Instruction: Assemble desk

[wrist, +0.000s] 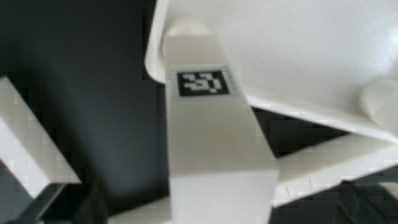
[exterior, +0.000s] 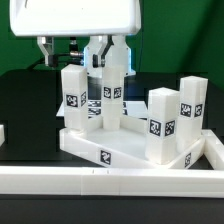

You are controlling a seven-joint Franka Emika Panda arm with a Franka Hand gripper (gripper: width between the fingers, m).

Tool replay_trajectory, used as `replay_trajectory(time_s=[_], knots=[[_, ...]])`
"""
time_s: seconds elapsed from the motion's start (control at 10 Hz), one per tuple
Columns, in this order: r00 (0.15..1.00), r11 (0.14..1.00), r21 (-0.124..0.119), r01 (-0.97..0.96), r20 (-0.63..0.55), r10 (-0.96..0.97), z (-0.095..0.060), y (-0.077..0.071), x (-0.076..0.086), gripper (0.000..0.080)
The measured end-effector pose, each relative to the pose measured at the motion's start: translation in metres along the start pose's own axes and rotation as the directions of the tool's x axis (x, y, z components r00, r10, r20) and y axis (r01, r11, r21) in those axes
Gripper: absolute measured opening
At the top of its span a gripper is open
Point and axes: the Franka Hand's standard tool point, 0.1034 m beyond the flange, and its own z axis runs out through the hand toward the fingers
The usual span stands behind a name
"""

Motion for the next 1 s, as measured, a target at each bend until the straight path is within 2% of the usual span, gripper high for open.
replay_trajectory(time_s=[0.2,0.3,0.7,0.9,1.0], knots=[[0.991,1.0,0.002,-0.013,0.132,0.012,0.0058,0.004,-0.0033,0.0648],[0.987,1.0,-0.001,-0.015,0.16,0.015,0.0069,0.0052,0.0002,0.0648],[0.987,1.0,-0.01,-0.013,0.16,0.014,0.0115,0.0055,0.0022,0.0648],[0.987,1.0,-0.01,-0.011,0.16,0.013,0.0118,0.0047,0.0018,0.039],[0.987,1.0,-0.01,-0.012,0.16,0.013,0.0119,0.0048,0.0017,0.039]])
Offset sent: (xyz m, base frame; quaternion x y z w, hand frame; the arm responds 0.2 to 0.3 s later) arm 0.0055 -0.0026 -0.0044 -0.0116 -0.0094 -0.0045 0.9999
